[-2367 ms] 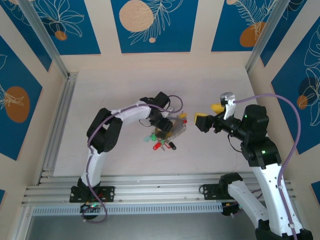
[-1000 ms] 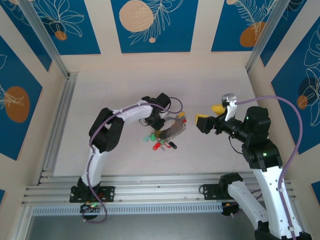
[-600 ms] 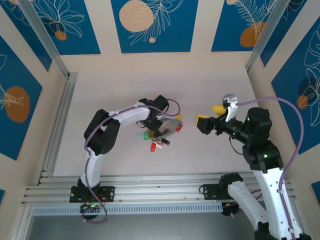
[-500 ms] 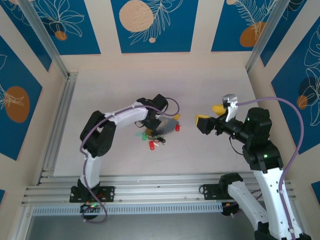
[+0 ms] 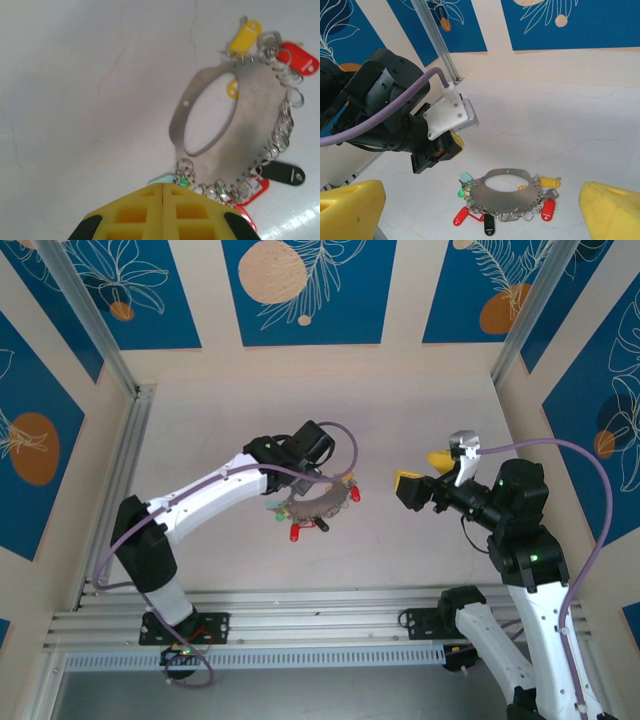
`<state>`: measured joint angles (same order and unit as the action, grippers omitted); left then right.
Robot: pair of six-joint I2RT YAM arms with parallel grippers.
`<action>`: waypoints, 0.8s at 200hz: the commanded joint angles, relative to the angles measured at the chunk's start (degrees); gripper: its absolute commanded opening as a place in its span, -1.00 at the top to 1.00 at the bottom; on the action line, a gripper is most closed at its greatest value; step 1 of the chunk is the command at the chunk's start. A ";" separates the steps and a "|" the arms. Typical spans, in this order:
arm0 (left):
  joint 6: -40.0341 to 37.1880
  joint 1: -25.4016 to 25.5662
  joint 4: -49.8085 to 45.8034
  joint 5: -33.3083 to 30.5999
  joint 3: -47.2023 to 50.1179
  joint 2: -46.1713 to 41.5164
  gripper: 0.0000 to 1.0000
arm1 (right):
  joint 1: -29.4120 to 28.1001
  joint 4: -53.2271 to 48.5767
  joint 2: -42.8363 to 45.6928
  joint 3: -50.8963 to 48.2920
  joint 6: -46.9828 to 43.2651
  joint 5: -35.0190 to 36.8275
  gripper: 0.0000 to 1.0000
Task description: Put the keys on the keyring
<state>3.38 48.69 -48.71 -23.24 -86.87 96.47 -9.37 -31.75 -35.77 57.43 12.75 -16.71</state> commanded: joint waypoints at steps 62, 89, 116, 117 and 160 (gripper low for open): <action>1.92 -8.22 11.94 13.63 19.07 -17.55 -0.53 | 1.42 -1.77 1.91 -5.75 4.38 10.77 -0.99; 2.88 -16.72 21.93 13.63 32.86 -30.98 -1.00 | 3.23 2.69 1.53 -12.31 6.05 14.71 -0.99; 6.78 -24.68 28.96 6.74 43.26 -41.82 -1.00 | 6.03 10.15 1.63 -18.77 7.85 20.20 -0.99; 6.97 -24.82 29.21 6.34 43.62 -42.07 -1.00 | 6.12 10.53 1.69 -19.07 7.79 20.30 -0.99; 1.55 -30.41 44.72 -2.85 53.92 -45.11 -1.00 | 9.91 34.23 -3.36 -32.15 -0.25 17.87 -0.99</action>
<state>7.55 20.73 -16.45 -18.26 -36.75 50.28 -1.96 -14.79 -35.14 30.22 17.52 3.05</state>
